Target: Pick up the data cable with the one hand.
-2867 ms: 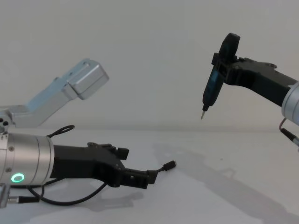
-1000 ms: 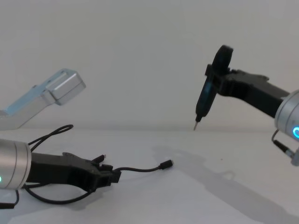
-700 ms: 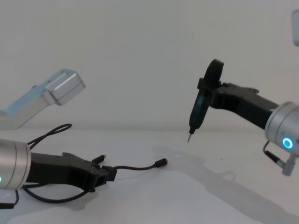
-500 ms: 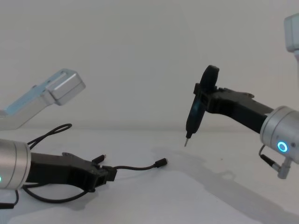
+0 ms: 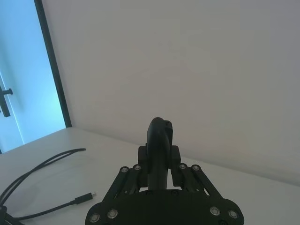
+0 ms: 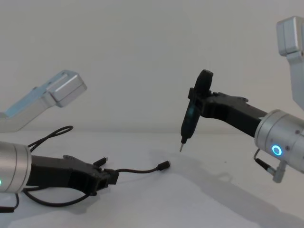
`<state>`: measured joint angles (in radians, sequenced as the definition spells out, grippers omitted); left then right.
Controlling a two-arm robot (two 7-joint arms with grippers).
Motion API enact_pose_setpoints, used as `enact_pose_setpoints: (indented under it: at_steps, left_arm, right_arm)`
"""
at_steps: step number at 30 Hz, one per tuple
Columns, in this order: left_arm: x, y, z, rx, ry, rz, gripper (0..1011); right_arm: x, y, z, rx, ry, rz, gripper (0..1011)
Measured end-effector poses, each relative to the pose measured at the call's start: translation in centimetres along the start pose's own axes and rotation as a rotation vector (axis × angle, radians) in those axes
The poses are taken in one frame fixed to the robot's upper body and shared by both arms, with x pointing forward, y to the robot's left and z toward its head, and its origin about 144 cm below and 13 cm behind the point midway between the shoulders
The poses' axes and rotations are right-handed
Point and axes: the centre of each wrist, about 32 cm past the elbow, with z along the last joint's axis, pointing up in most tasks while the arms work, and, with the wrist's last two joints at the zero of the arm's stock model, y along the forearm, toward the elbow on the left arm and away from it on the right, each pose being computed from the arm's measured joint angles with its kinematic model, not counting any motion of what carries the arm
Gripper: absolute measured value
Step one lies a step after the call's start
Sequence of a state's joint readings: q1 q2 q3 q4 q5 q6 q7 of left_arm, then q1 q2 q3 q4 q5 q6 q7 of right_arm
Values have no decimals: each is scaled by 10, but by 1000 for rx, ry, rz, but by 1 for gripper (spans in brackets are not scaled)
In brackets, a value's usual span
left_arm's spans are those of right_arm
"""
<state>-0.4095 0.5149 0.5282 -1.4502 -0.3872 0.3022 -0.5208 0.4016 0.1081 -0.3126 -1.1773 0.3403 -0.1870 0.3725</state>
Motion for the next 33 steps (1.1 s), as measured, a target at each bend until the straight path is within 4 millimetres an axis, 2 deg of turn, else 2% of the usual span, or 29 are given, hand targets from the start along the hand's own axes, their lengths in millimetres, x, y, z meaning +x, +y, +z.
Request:
enact_pose_setpoints:
  at_steps: [33]
  left_arm:
    - [0, 0, 0, 0, 0, 0, 49]
  right_arm:
    - [-2, 12, -14, -46, 15, 35, 274]
